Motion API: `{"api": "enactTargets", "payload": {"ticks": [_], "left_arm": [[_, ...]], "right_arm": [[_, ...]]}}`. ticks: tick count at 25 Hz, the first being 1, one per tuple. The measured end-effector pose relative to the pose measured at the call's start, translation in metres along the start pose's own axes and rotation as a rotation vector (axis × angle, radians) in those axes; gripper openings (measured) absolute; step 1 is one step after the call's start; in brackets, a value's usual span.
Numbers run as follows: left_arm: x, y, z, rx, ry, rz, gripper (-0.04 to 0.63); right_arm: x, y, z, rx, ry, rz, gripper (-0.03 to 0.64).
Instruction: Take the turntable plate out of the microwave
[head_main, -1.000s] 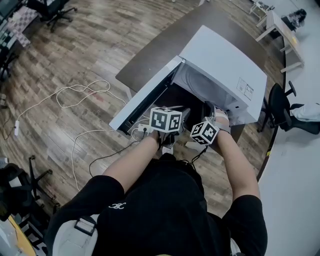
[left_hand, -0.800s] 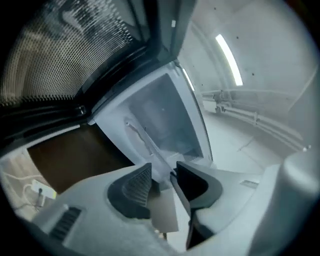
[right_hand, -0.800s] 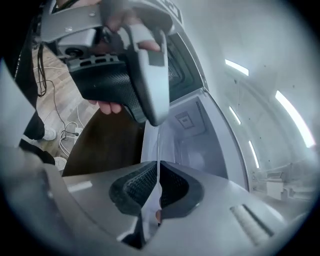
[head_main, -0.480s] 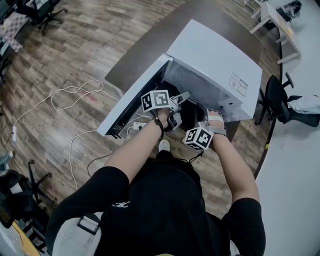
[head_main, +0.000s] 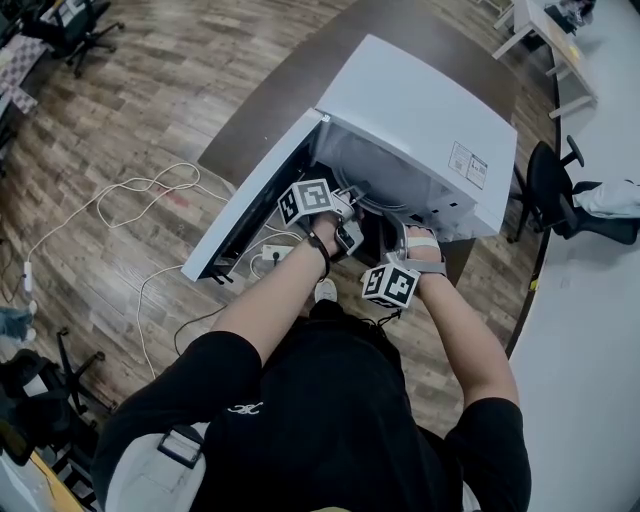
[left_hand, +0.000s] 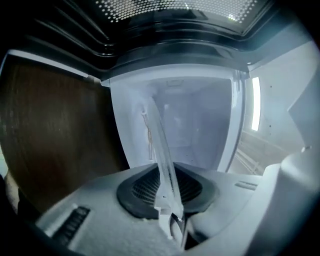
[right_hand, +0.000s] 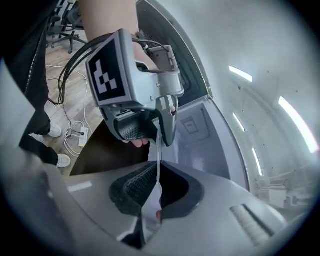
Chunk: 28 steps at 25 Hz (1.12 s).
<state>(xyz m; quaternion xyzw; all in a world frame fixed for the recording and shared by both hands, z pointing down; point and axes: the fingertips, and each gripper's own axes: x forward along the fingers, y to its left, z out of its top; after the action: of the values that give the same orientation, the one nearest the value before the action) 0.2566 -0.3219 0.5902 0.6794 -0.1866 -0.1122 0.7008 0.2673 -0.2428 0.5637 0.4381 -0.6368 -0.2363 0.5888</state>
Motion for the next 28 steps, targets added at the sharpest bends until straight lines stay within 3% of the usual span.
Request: {"api": "enactTargets", "payload": {"ticks": [8,15,19,23,25,28], "left_arm": [[-0.003,0.004,-0.004,-0.12,-0.048,-0.051,0.044],[-0.014,0.0,-0.012,-0.084,-0.07,-0.059,0.039],[-0.02,-0.012,-0.013,-0.073,-0.068,-0.094,0.038],[-0.028,-0.021,-0.016,-0.058,-0.058,-0.115,0.038],[-0.033,-0.023,-0.02,-0.042,-0.05,-0.119,0.038],[-0.043,-0.023,-0.028,-0.024,-0.034,-0.127,0.038]], "right_arm": [[-0.001,0.007,-0.002,0.008,-0.005,-0.005,0.029],[-0.008,0.019,-0.002,0.004,-0.026,-0.05,0.032],[-0.017,0.012,0.003,0.081,-0.057,-0.084,0.042],[-0.041,0.002,0.003,0.286,-0.111,-0.068,0.081],[-0.062,-0.008,0.006,0.472,-0.182,-0.047,0.009],[-0.09,-0.028,0.003,0.82,-0.271,-0.017,0.008]]}}
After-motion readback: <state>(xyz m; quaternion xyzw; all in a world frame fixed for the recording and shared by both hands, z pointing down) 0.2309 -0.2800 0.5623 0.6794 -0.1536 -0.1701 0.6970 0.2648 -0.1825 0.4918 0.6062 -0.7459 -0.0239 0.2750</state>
